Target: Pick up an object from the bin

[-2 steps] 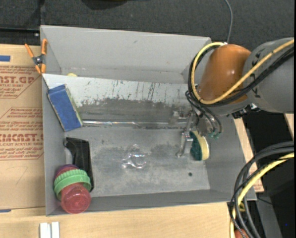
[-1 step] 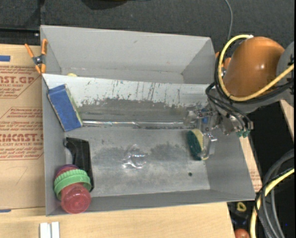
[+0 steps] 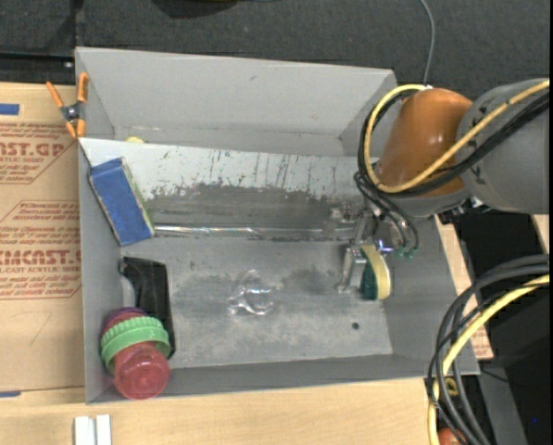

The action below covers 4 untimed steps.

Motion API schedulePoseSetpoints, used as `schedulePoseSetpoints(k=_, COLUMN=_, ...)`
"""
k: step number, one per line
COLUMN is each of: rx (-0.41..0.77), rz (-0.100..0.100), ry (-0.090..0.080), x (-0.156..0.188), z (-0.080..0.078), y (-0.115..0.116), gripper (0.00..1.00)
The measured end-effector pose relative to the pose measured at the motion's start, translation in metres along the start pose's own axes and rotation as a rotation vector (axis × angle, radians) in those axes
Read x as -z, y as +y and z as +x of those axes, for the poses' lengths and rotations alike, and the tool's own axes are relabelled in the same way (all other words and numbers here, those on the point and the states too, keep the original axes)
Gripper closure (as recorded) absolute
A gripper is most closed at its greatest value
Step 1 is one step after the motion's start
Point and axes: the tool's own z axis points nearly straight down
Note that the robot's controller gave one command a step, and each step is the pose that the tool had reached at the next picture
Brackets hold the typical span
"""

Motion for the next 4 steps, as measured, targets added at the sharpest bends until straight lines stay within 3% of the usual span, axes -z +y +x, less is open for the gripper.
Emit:
schedulePoseSetpoints(k=1, rx=0.114, rz=0.006, ry=-0.020, x=0.025, z=0.016, y=-0.054, gripper=0.00)
schedulePoseSetpoints(k=2, rx=-0.330, rz=-0.003, ry=-0.003, x=-0.019, z=-0.003, y=-0.027, gripper=0.00)
schedulePoseSetpoints(k=3, rx=-0.182, rz=0.002, ry=-0.024, x=0.042, z=0.016, y=-0.059, gripper=0.00)
schedulePoseSetpoints(k=4, rx=-0.273, rz=-0.005, ry=-0.004, x=-0.002, z=-0.001, y=-0.066, gripper=0.00)
